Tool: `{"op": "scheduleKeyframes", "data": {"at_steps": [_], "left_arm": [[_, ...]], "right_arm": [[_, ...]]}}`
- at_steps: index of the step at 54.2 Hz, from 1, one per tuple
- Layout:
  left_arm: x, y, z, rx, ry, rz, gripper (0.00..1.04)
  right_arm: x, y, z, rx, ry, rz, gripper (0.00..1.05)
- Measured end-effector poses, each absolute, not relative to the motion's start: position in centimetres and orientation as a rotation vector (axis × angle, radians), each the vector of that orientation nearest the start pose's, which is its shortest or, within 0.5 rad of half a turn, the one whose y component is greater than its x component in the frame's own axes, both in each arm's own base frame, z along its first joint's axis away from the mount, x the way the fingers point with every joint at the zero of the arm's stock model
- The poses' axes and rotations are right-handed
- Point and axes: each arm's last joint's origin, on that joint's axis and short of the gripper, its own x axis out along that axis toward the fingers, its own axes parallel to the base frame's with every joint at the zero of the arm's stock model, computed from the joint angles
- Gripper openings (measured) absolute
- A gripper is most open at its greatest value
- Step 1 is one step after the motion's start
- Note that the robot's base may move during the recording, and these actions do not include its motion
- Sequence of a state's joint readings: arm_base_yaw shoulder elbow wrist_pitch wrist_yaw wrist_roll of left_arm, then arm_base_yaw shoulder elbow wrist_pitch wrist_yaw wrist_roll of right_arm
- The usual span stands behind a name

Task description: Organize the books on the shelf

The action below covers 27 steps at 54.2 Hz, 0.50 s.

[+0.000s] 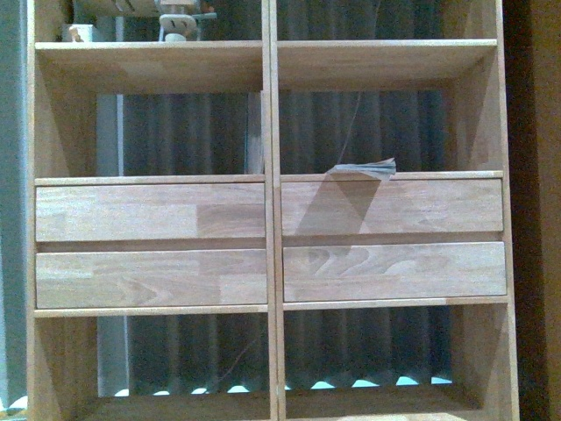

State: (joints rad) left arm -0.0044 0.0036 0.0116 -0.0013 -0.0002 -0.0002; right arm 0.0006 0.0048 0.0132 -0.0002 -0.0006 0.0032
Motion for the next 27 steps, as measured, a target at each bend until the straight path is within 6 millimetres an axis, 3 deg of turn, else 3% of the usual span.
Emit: {"op": "scheduleKeyframes", "data": {"at_steps": [27], "left_arm": [[9.72, -0.04, 16.70, 0.000, -0.006, -0.005, 0.97]], "right_arm": [[9.72, 0.01, 16.76, 0.003, -0.008, 0.001, 0.98]]}}
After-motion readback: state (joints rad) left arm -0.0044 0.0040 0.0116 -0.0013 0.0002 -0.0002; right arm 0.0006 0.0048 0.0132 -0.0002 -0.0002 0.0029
